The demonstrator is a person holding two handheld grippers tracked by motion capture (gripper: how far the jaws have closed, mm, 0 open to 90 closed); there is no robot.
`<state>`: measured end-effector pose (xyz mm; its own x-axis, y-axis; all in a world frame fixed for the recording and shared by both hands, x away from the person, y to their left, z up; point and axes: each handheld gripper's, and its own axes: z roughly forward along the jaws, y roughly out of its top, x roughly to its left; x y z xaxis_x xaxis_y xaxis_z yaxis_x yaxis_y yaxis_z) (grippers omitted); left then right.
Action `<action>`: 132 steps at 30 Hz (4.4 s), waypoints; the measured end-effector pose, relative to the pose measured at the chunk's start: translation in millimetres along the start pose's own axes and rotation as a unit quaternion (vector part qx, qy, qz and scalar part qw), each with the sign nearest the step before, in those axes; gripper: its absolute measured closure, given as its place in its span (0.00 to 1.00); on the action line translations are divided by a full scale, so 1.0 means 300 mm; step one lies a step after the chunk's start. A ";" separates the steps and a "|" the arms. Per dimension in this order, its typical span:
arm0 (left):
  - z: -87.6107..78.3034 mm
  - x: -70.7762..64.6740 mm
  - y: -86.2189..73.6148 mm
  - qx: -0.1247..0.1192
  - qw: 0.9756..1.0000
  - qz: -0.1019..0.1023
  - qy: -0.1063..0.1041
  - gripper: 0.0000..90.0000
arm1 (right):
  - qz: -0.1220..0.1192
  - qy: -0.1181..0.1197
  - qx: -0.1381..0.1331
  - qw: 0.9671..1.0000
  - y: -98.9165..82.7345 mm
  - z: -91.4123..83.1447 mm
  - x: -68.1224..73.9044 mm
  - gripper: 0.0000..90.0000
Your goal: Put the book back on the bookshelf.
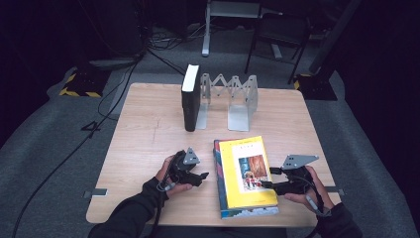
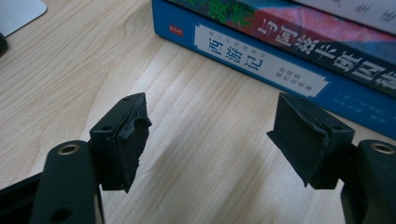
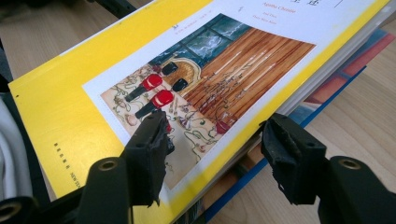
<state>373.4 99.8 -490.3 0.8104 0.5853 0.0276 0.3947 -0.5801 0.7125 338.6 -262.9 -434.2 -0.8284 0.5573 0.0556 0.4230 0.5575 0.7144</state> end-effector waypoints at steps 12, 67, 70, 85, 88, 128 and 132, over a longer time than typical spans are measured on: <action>0.035 0.002 0.021 -0.012 1.000 0.011 -0.005 0.31 | -0.002 0.053 -0.032 0.998 0.053 0.028 -0.033 0.45; -0.019 0.114 0.310 -0.133 0.983 0.013 -0.125 0.88 | -0.048 0.099 -0.128 0.986 0.102 0.034 -0.049 0.67; -0.036 0.110 0.338 -0.139 0.983 0.024 -0.121 0.95 | -0.052 0.090 -0.141 0.984 0.102 0.020 -0.053 0.80; -0.163 0.069 0.448 -0.184 0.979 0.061 -0.063 0.95 | -0.086 -0.026 -0.218 0.972 0.094 -0.026 0.010 0.95; -0.173 0.049 0.427 -0.187 0.981 0.049 -0.037 0.82 | -0.095 -0.034 -0.227 0.969 0.078 -0.038 0.033 0.95; 0.008 -0.157 0.273 -0.117 0.984 0.046 -0.128 0.40 | -0.117 -0.058 -0.236 0.963 0.049 -0.053 0.056 0.92; 0.011 -0.151 0.299 -0.122 0.983 0.045 -0.131 0.40 | -0.121 -0.059 -0.236 0.962 0.050 -0.057 0.059 0.92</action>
<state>373.6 19.5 -429.9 0.9335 0.3536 -0.0600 0.2263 -0.4511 0.8633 323.9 -255.2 -410.7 -0.8221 0.5284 -0.2121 -0.0140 0.3537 0.9353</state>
